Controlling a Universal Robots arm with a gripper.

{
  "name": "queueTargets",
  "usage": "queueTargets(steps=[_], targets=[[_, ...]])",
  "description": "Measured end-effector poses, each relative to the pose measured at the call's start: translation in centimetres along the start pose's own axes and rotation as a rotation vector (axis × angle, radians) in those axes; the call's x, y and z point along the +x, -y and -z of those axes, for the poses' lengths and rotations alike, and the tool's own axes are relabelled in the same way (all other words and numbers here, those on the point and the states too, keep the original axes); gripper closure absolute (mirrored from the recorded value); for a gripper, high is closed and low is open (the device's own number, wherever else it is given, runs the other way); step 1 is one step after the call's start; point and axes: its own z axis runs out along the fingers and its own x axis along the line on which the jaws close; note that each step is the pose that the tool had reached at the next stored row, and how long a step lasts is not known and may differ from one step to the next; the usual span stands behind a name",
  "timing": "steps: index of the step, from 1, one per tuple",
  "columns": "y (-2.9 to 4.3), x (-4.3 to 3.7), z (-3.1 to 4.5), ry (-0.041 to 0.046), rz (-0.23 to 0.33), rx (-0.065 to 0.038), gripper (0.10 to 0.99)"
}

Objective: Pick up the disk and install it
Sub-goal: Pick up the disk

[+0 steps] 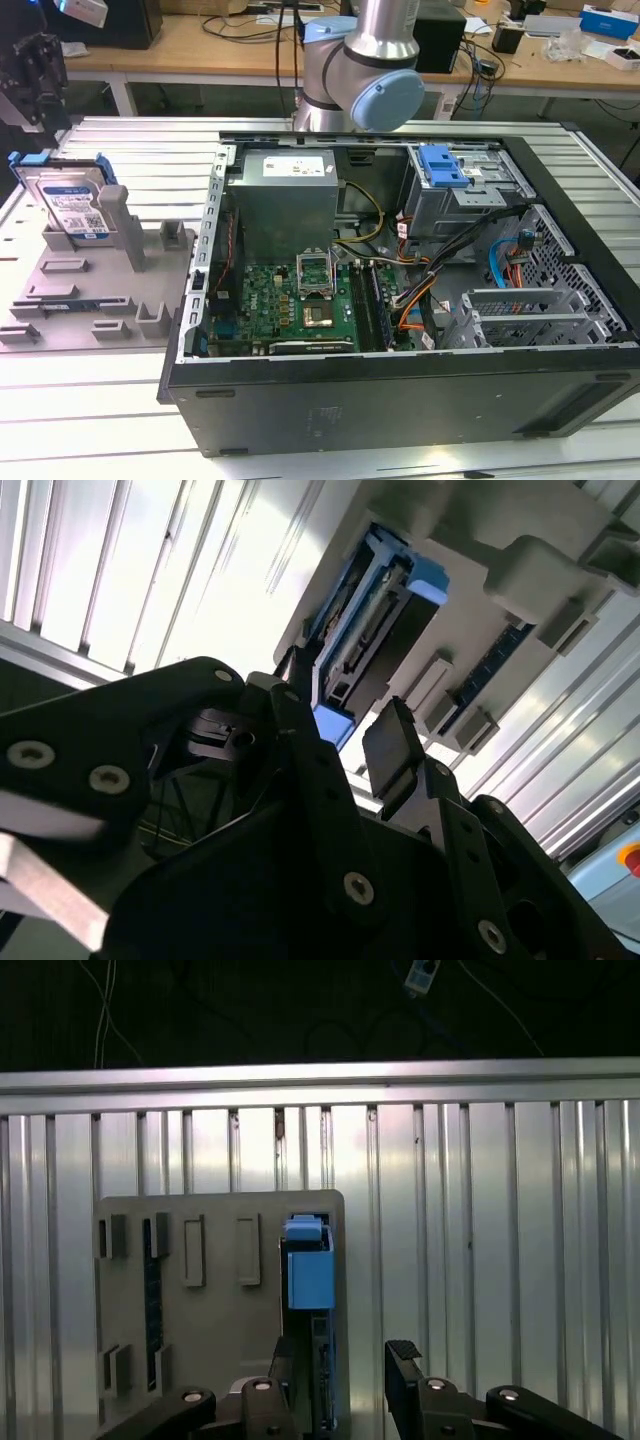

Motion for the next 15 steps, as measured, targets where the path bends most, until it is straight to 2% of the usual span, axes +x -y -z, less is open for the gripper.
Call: queueTargets(steps=[5,11,15], targets=[[-0.98,0.11,-0.26,-0.0004,0.017,0.000,0.604],[-1.12,0.12,-0.33,-0.0073,0.025,0.000,0.604],[-1.26,0.12,-0.48,-0.0079,0.029,0.001,0.604]])
